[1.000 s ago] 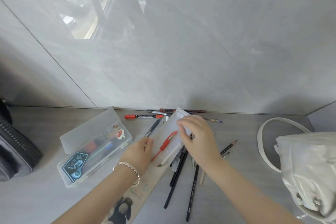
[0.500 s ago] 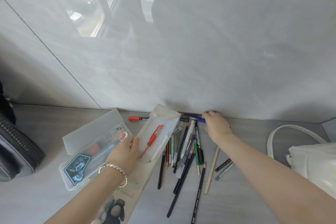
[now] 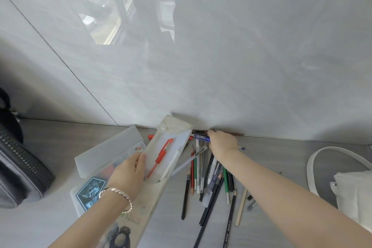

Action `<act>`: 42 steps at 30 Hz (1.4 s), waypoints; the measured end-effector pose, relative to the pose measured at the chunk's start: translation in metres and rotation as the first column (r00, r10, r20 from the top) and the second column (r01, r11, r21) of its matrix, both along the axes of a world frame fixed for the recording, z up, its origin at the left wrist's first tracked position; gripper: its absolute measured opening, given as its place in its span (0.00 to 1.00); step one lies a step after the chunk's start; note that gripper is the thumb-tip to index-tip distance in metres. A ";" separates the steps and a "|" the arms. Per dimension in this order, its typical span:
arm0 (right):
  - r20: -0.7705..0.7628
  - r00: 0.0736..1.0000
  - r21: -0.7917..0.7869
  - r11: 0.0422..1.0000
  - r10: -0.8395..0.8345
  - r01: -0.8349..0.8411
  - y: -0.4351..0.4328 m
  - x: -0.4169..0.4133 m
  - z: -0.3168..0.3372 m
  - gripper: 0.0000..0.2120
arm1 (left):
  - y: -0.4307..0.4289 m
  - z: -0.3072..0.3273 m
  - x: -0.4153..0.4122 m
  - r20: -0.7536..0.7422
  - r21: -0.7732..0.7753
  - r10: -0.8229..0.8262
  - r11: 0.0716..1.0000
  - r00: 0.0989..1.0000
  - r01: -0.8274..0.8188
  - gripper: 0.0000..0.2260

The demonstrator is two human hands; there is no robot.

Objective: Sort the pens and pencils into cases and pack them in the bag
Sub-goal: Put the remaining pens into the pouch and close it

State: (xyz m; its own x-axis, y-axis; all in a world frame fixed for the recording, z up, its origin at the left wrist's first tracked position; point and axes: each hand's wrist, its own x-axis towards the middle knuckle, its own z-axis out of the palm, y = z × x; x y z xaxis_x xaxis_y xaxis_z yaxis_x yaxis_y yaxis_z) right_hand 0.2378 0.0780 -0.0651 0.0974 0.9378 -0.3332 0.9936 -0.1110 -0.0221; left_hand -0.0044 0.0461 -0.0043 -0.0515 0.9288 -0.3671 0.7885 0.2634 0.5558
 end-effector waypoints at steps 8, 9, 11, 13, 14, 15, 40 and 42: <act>-0.294 0.956 0.224 0.971 -0.019 0.088 -0.022 0.018 0.023 0.10 | -0.007 -0.001 -0.004 0.025 0.002 0.000 1.000 1.000 0.000 0.15; -0.386 0.922 0.275 0.951 -0.025 0.141 -0.027 0.020 0.032 0.10 | -0.007 -0.001 -0.003 0.031 0.006 0.002 1.000 1.000 -0.002 0.15; -0.577 0.816 0.312 0.916 -0.030 0.254 -0.038 0.021 0.051 0.07 | -0.009 0.001 -0.001 0.032 0.014 -0.001 1.000 0.999 0.000 0.16; -0.769 0.639 0.287 0.872 -0.037 0.397 -0.053 0.019 0.078 0.04 | -0.012 0.004 0.004 0.037 0.016 -0.011 1.000 0.999 0.010 0.16; -0.848 0.529 0.257 0.847 -0.034 0.466 -0.061 0.016 0.091 0.02 | -0.014 0.007 0.007 0.040 0.019 -0.021 1.000 0.999 0.020 0.15; -0.899 0.437 0.238 0.818 -0.017 0.523 -0.068 0.014 0.102 0.03 | -0.015 0.008 0.010 0.042 0.020 -0.031 0.999 0.999 0.031 0.15; -0.737 0.658 0.381 0.899 0.154 0.217 -0.109 -0.038 0.083 0.14 | -0.042 0.004 0.044 0.112 -0.016 -0.183 0.982 0.977 0.186 0.15; -0.757 0.631 0.454 0.831 0.169 0.322 -0.096 -0.027 0.078 0.11 | -0.038 0.001 0.041 0.101 -0.040 -0.155 0.986 0.983 0.159 0.16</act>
